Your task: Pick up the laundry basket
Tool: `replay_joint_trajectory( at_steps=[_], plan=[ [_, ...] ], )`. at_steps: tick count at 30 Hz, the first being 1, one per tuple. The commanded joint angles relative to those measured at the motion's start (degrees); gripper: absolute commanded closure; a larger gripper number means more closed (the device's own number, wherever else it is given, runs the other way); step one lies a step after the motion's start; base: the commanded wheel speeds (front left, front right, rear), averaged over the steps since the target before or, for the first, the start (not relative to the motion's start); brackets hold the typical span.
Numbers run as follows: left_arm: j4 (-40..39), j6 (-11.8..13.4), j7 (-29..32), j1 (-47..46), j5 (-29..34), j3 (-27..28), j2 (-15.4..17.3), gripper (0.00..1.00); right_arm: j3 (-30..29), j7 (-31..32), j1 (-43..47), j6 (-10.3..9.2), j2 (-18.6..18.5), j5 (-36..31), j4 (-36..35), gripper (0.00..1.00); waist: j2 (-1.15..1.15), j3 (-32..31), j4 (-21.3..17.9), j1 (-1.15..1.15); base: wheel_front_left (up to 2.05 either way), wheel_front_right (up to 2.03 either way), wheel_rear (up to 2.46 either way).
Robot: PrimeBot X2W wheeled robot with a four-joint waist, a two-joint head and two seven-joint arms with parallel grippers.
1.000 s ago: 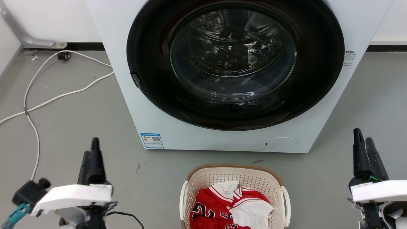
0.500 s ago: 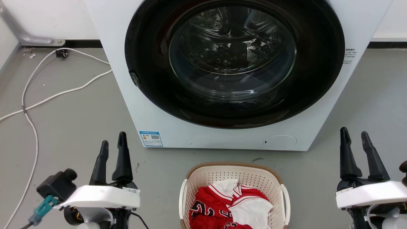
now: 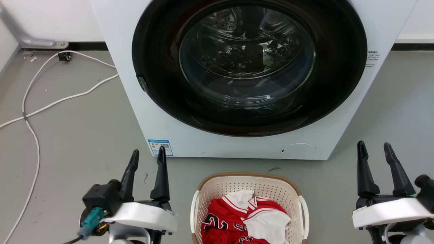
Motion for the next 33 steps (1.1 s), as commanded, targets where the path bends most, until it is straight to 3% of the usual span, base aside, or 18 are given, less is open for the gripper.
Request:
replay_joint_trajectory(
  at_steps=[1,10,20,25,33],
  plan=[
    [-0.11,0.92,-0.64,0.06,1.67,-0.99,0.65,0.00,-0.01,-0.62,0.05,0.01,-0.14,-1.90,-0.56,0.00,0.00,0.09,0.00,0.00,0.00,0.00,0.00],
    [0.52,4.10,-2.00,-0.70,6.75,-5.63,2.98,0.00,0.27,-1.99,0.77,0.00,-0.14,-8.33,0.18,0.00,0.00,0.74,-0.04,0.00,0.00,0.00,0.00],
    [2.15,4.67,-3.36,-0.27,11.12,-8.44,3.83,0.00,0.47,-3.36,1.42,0.00,-0.13,-13.47,0.94,0.00,0.00,0.99,-0.21,0.00,0.00,0.00,0.00],
    [2.08,3.94,-3.96,0.51,11.71,-8.16,3.03,0.00,0.69,-3.99,1.63,0.00,-0.12,-13.51,1.72,0.00,0.00,1.22,-0.35,0.00,0.00,0.00,0.00],
    [4.90,0.75,-4.79,1.86,13.06,-5.14,0.84,0.00,0.23,-4.81,1.81,0.00,-0.10,-11.02,4.13,0.00,0.00,1.54,-0.37,0.00,0.00,0.00,0.00]
  ],
)
